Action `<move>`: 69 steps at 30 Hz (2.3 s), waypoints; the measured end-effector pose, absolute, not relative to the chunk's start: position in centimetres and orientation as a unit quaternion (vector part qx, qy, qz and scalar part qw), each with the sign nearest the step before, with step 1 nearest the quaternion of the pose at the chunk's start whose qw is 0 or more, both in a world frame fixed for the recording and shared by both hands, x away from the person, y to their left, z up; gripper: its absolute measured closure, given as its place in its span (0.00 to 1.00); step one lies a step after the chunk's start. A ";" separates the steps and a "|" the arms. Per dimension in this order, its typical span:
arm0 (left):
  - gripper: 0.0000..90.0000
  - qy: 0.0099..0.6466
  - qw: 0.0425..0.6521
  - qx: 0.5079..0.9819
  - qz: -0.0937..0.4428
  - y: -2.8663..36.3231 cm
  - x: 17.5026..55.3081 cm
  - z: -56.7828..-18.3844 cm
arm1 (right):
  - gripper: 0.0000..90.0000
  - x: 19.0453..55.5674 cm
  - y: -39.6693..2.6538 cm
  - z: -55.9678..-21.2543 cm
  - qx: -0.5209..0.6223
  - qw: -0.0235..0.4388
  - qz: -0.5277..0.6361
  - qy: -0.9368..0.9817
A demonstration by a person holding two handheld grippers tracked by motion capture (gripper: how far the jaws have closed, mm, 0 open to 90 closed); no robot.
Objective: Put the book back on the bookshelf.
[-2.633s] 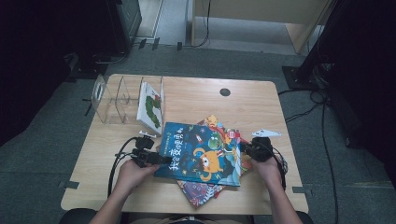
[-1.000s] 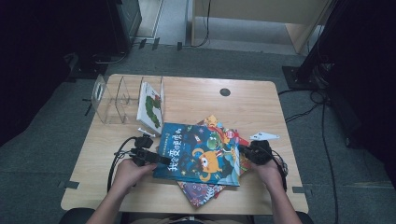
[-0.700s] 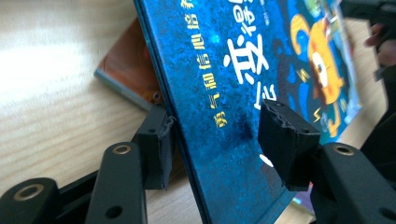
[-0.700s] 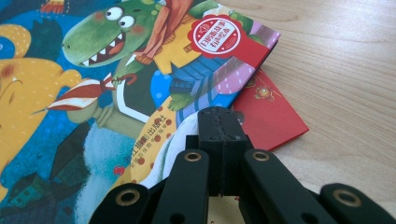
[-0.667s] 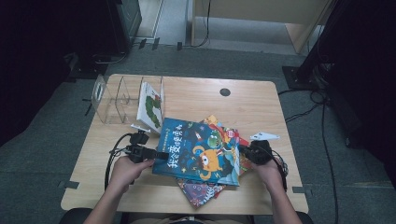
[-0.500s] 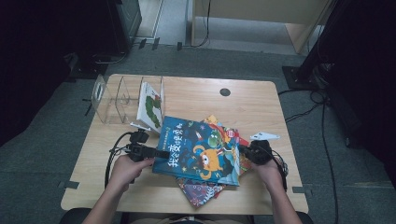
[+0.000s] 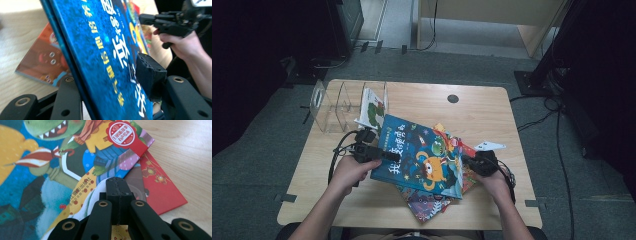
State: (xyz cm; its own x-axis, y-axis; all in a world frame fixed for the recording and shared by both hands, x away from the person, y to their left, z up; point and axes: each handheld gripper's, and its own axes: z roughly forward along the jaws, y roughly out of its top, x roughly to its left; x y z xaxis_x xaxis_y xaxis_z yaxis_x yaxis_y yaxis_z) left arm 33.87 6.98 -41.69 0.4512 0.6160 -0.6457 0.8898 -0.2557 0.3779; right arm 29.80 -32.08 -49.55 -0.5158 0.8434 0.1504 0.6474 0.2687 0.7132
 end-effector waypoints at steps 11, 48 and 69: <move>0.63 0.485 0.355 0.773 -0.201 6.3 35.7 -39.1 | 1.00 30.1 -31.9 -49.7 0.472 0.123 0.384 0.784; 0.83 0.491 0.299 0.775 -0.260 4.7 39.8 -35.6 | 1.00 30.9 -31.4 -49.9 0.457 0.134 0.394 0.786; 0.87 0.485 0.256 0.794 -0.264 3.6 41.0 -33.3 | 0.94 31.0 -30.8 -50.0 0.448 0.135 0.400 0.788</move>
State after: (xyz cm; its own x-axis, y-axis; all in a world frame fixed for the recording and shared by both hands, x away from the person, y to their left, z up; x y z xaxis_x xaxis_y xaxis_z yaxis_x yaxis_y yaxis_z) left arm 40.97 3.55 -33.27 0.3913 0.6346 -0.6664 0.9042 -0.3999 0.1501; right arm 31.03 -30.78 -50.01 -0.5626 0.8140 0.1445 0.5979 0.2800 0.7511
